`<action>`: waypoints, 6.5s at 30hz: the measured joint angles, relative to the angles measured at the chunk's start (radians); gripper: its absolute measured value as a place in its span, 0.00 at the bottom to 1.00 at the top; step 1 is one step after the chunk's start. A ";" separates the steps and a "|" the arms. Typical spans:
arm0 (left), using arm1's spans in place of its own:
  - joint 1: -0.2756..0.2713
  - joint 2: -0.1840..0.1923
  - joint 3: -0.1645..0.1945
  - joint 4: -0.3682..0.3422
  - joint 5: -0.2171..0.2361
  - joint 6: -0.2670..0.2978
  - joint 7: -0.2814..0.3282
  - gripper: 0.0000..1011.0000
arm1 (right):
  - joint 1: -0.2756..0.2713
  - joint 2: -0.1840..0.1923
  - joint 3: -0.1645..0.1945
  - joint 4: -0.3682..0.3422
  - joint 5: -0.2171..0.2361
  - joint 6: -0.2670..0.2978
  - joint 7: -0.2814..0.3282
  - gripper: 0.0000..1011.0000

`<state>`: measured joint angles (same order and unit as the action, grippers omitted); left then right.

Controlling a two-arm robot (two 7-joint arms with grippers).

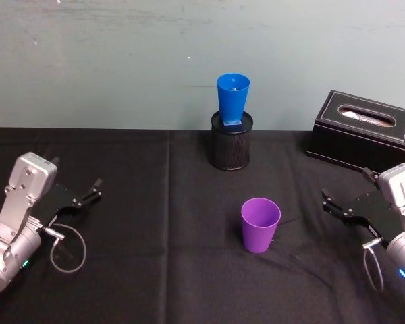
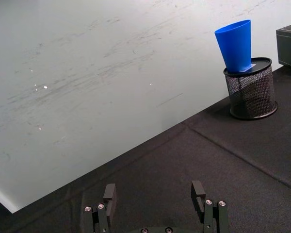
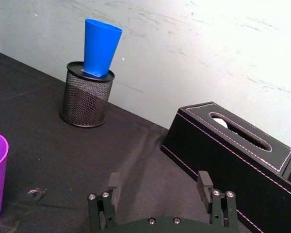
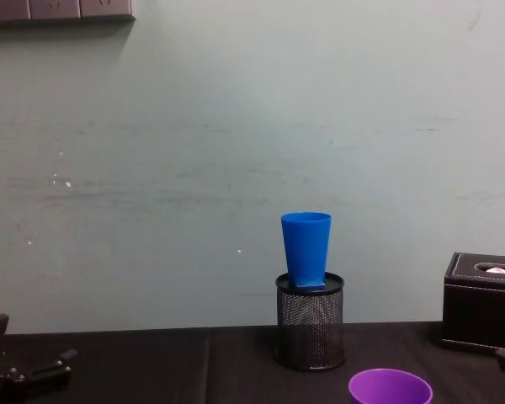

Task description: Pick up one cup with a gripper and tap it against the other cup.

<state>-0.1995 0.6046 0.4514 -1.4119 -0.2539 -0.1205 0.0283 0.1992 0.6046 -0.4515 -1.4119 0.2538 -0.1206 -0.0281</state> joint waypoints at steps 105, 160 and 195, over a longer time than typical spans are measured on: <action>0.000 0.000 0.000 0.000 0.000 0.000 0.000 1.00 | -0.026 -0.071 0.044 0.024 0.153 -0.013 0.609 0.99; 0.000 0.000 0.000 0.000 0.000 0.000 0.000 1.00 | 0.039 -0.180 0.036 0.134 0.084 -0.051 0.590 0.99; 0.000 0.000 0.000 0.000 0.000 0.000 0.000 1.00 | 0.039 -0.178 0.035 0.132 0.086 -0.049 0.591 0.72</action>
<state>-0.1995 0.6047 0.4514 -1.4119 -0.2539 -0.1205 0.0283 0.2387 0.4261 -0.4165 -1.2797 0.3398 -0.1698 0.5633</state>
